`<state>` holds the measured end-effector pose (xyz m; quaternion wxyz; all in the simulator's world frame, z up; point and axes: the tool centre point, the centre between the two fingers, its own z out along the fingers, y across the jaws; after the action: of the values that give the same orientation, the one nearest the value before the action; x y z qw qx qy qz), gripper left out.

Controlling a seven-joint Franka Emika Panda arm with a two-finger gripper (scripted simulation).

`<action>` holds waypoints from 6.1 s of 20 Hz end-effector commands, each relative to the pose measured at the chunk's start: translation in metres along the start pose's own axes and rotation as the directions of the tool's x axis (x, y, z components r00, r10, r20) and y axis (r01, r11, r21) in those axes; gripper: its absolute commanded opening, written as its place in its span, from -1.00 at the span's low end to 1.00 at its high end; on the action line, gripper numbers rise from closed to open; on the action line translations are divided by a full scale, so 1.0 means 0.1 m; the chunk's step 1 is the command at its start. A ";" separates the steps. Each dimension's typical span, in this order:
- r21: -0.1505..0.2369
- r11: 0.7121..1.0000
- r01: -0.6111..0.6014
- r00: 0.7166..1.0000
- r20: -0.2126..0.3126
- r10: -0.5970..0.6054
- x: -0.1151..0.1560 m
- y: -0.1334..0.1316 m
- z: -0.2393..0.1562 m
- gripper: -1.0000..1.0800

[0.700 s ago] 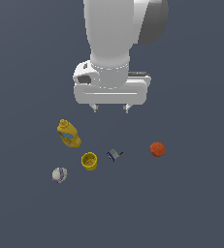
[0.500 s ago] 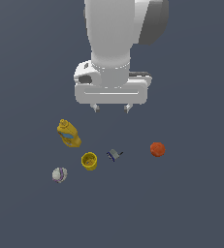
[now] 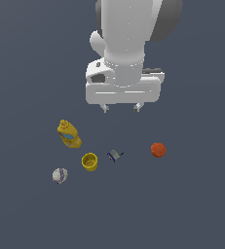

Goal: Pick up a designated object from a clutter of objects.

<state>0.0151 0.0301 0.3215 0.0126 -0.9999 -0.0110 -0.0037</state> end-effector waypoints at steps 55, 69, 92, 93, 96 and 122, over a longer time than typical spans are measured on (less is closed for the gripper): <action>-0.017 0.851 0.525 0.851 0.020 -0.525 -0.04 -1.93 2.77 0.92; -0.018 0.851 0.525 0.851 0.020 -0.524 -0.03 -1.93 2.79 -1.00; -0.016 0.851 0.525 0.851 0.019 -0.525 0.14 -0.61 1.57 -1.00; -0.016 0.851 0.525 0.851 0.019 -0.525 0.15 -0.52 1.48 -1.00; -0.015 0.851 0.526 0.851 0.018 -0.525 0.19 -0.23 1.21 -1.00; -0.017 0.851 0.526 0.851 0.019 -0.525 0.55 1.70 -0.58 -1.00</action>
<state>0.0718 -0.1353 0.3696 0.0006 -0.9591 -0.2832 0.0006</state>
